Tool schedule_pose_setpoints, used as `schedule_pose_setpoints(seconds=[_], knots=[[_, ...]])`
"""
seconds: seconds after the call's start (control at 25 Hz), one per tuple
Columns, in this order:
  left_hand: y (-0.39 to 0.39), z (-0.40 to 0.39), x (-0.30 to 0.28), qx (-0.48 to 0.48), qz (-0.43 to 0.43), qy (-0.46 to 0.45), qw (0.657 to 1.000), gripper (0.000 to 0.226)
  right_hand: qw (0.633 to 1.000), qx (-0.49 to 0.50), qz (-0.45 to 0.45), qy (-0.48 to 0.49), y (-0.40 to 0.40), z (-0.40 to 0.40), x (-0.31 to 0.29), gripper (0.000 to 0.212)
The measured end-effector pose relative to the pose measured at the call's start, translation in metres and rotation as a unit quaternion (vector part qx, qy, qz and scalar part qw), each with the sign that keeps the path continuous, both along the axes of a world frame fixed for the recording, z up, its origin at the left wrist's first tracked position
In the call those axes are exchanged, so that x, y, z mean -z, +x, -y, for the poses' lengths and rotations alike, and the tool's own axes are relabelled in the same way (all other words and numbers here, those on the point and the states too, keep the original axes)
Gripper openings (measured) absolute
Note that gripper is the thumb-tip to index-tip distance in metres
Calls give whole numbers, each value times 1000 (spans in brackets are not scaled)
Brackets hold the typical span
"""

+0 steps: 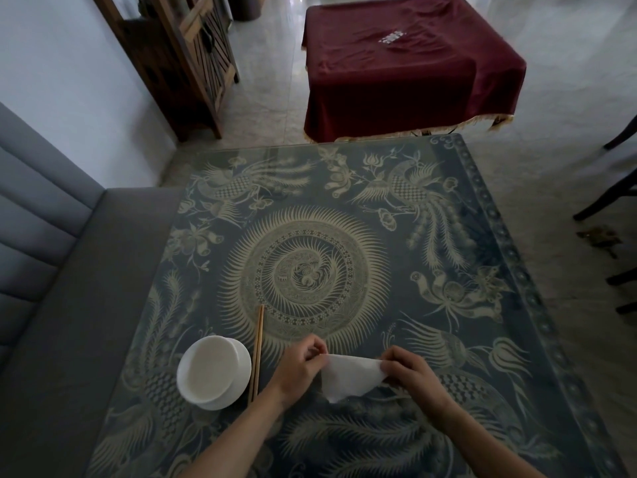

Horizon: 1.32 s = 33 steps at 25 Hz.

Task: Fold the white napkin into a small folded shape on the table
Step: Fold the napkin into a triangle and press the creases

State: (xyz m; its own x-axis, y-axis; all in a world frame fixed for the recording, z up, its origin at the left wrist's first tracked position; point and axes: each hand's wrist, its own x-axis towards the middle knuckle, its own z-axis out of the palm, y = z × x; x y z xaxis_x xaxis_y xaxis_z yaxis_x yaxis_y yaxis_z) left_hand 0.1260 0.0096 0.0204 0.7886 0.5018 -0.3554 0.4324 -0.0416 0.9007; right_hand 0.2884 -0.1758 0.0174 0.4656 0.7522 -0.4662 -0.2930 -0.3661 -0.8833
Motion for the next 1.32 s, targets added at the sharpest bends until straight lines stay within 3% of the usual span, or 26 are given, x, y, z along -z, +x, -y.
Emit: schedule_pose_setpoints(seconds=[0.12, 0.2, 0.36, 0.6, 0.84, 1.04, 1.2, 1.32], knots=[[5, -1, 0, -27, -49, -87, 995, 12, 984, 53, -167, -17, -7, -4, -2, 13], [7, -2, 2, -36, -89, -108, 990, 10, 986, 47, -155, -44, -11, -7, -3, 23], [9, -3, 8, -13, -136, -72, 988, 11, 992, 81, -34, -90, -17, -15, 4, 25], [13, 9, 23, -10, -160, 39, 986, 32, 974, 111, 111, -164, -24, -21, 22, 28], [20, 15, 31, -3, -138, 169, 976, 38, 936, 44, 277, -212, -21, -20, 27, 38], [12, 17, 37, 42, -127, 239, 962, 47, 918, 19, 330, -220, -12, -19, 30, 42], [4, 13, 38, 118, -116, 396, 903, 46, 867, 48, 454, -200, -13, -15, 29, 40], [1, 15, 43, 234, -53, 493, 836, 56, 789, -44, 599, -129, -29, -11, 34, 36]])
